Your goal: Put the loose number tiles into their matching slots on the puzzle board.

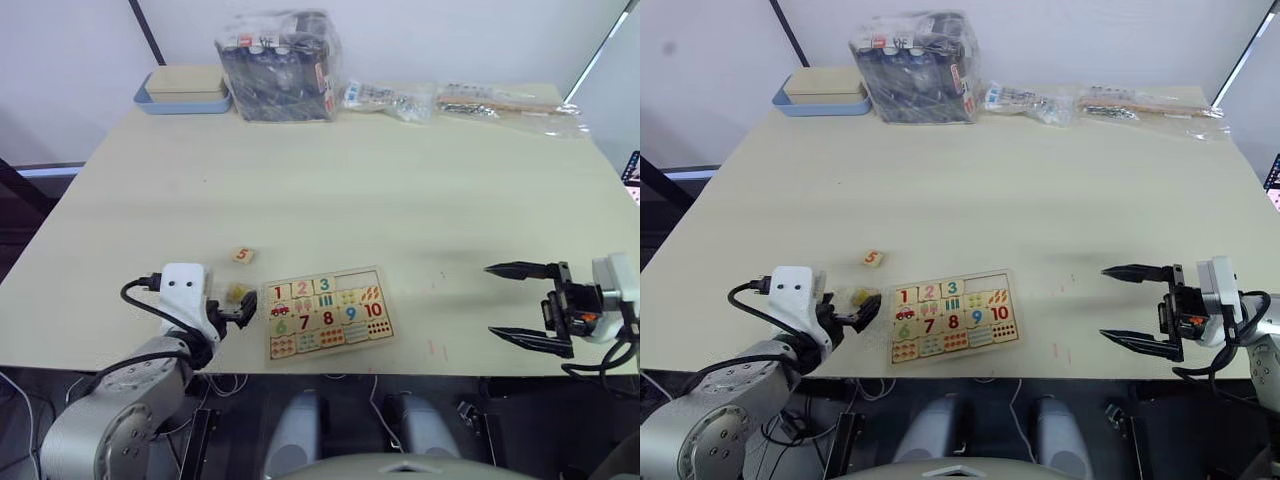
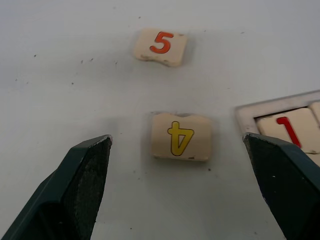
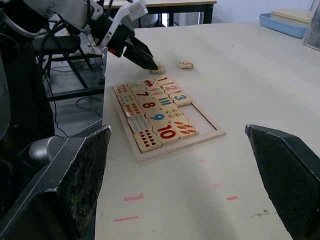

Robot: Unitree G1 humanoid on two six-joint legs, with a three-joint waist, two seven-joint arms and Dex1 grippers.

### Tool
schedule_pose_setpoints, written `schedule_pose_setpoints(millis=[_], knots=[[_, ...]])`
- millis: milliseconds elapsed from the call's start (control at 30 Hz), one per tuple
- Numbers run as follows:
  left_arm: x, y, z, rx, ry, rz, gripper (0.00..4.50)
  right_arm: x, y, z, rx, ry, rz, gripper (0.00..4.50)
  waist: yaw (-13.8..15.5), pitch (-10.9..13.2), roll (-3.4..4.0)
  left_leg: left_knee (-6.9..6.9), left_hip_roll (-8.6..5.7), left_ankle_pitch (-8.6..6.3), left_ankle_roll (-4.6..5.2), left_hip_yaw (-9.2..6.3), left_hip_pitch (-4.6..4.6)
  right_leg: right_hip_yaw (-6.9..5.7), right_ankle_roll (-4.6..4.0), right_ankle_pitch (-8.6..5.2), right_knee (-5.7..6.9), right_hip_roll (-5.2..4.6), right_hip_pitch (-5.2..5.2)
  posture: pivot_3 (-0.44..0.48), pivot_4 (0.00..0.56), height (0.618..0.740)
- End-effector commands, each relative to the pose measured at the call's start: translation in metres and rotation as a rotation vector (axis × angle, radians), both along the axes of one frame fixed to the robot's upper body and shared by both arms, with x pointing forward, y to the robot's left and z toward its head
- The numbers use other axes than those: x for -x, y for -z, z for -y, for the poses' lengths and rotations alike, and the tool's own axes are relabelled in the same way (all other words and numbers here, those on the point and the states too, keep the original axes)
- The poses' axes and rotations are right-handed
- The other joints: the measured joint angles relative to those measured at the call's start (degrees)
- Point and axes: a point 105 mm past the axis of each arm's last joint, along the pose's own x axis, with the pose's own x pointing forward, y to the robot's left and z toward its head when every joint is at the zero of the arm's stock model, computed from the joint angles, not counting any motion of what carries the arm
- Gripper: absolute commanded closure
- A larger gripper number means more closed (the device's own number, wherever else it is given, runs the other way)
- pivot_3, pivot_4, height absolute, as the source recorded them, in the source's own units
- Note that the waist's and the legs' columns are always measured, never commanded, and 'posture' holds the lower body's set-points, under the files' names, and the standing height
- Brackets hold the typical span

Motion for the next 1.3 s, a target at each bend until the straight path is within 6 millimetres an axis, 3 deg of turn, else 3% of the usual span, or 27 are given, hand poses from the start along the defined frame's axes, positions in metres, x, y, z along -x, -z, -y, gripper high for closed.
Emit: schedule_pose_setpoints(millis=[33,267,333,1167,1300], knots=[[-0.001,-0.005,0.002,-0.023,-0.004,0.002,0.05,0.000,-0.008,-0.001,0.005,-0.014,0.032,0.00,0.00,0.00,0.00,0.00,0.00,0.00,0.00,0.00,0.00,0.00,0.00,0.00,0.00,0.00,0.00,0.000,0.150,0.740],[-0.004,0.000,-0.002,-0.026,-0.037,-0.023,0.05,-0.002,-0.007,-0.001,0.009,-0.009,0.035,0.00,0.01,0.00,0.00,0.00,-0.02,0.00,-0.01,0.00,0.00,0.02,-0.01,0.00,0.00,-0.01,0.01,0.000,0.150,0.740],[-0.004,0.001,-0.005,-0.029,-0.046,-0.028,0.77,-0.002,-0.007,-0.001,0.011,-0.007,0.035,0.00,0.01,0.00,0.00,0.00,-0.02,0.00,-0.01,0.00,0.01,0.03,-0.01,0.00,0.00,-0.02,0.01,0.000,0.150,0.740],[-0.013,0.009,0.006,-0.020,-0.001,-0.040,0.77,-0.004,-0.003,-0.001,0.025,-0.004,0.032,0.00,0.11,-0.04,0.07,0.00,-0.06,0.00,-0.01,-0.01,0.00,0.01,-0.02,0.00,0.00,-0.14,0.02,0.000,0.150,0.740],[-0.010,0.010,0.006,-0.019,0.002,-0.054,2.50,-0.003,-0.002,-0.001,0.025,0.000,0.029,0.00,0.08,-0.05,0.08,0.00,-0.06,0.00,-0.01,-0.01,0.00,0.01,-0.02,0.00,-0.01,-0.15,0.02,0.000,0.150,0.740]])
